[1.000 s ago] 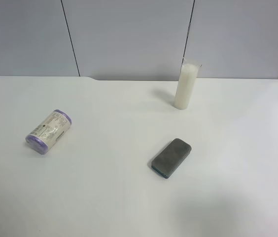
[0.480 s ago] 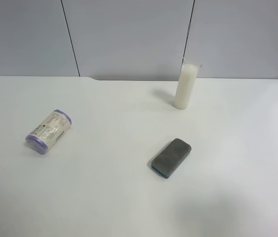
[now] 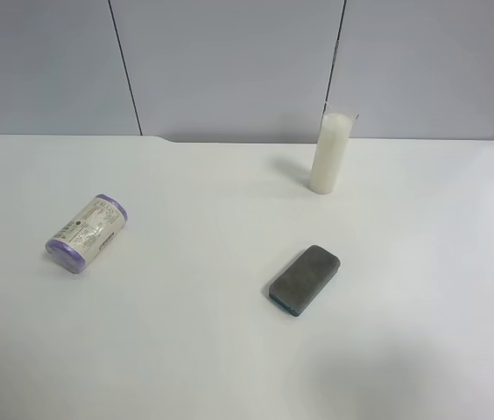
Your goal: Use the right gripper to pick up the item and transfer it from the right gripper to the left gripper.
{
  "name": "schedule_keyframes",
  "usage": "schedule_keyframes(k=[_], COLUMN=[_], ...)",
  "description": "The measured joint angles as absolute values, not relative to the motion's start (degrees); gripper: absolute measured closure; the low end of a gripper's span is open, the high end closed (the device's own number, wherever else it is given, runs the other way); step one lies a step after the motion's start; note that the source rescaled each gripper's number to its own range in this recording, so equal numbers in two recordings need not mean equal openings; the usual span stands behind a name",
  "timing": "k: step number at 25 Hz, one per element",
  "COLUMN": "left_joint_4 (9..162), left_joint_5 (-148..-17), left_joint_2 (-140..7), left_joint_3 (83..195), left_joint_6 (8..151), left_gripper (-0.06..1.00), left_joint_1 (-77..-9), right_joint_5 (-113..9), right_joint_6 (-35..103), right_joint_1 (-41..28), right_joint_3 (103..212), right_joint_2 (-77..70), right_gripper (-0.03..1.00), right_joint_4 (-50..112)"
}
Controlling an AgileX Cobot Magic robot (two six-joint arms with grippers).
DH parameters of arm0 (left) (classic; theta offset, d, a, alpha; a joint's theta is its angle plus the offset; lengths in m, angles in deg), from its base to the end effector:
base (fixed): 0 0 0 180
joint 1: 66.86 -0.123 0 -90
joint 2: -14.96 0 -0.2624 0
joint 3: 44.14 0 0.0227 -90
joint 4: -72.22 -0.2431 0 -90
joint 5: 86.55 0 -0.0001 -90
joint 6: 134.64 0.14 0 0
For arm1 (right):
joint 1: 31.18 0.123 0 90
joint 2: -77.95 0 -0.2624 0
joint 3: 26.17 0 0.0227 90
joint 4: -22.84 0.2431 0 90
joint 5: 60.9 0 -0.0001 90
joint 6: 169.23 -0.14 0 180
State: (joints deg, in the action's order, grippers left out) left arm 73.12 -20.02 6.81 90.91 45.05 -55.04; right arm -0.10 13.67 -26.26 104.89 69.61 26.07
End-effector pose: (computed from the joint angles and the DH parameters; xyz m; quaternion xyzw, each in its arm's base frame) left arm 0.0413 -0.0107 0.2550 0.0876 0.8599 -0.0609 0.4991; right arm 0.0552 0.0117 0.2457 -0.0593 0.8551 0.0372 0.5137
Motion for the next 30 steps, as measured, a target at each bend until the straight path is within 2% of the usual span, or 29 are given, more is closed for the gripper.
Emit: schedule_keyframes(k=[4, 15, 24, 30], left_joint_4=[73.1, 73.1, 73.1, 73.1], left_joint_5=[-25.1, -25.9, -25.9, -25.9], left_joint_2=[6.8, 6.8, 6.8, 6.8], left_joint_3=[88.8, 88.3, 88.3, 88.3], left_joint_6=[44.8, 44.7, 44.7, 44.7], left_gripper=[-0.04, -0.04, -0.04, -0.05], left_joint_1=[-55.0, -55.2, -66.7, -67.8], right_joint_5=[-0.1, -0.1, -0.1, -0.1], right_joint_6=[13.7, 13.7, 13.7, 13.7], right_joint_1=[-26.3, -26.3, -26.3, -26.3], right_joint_3=[104.9, 104.9, 104.9, 104.9], right_joint_2=[69.6, 69.6, 69.6, 69.6], right_gripper=[-0.03, -0.03, -0.03, -0.03], right_joint_4=[26.1, 26.1, 26.1, 26.2])
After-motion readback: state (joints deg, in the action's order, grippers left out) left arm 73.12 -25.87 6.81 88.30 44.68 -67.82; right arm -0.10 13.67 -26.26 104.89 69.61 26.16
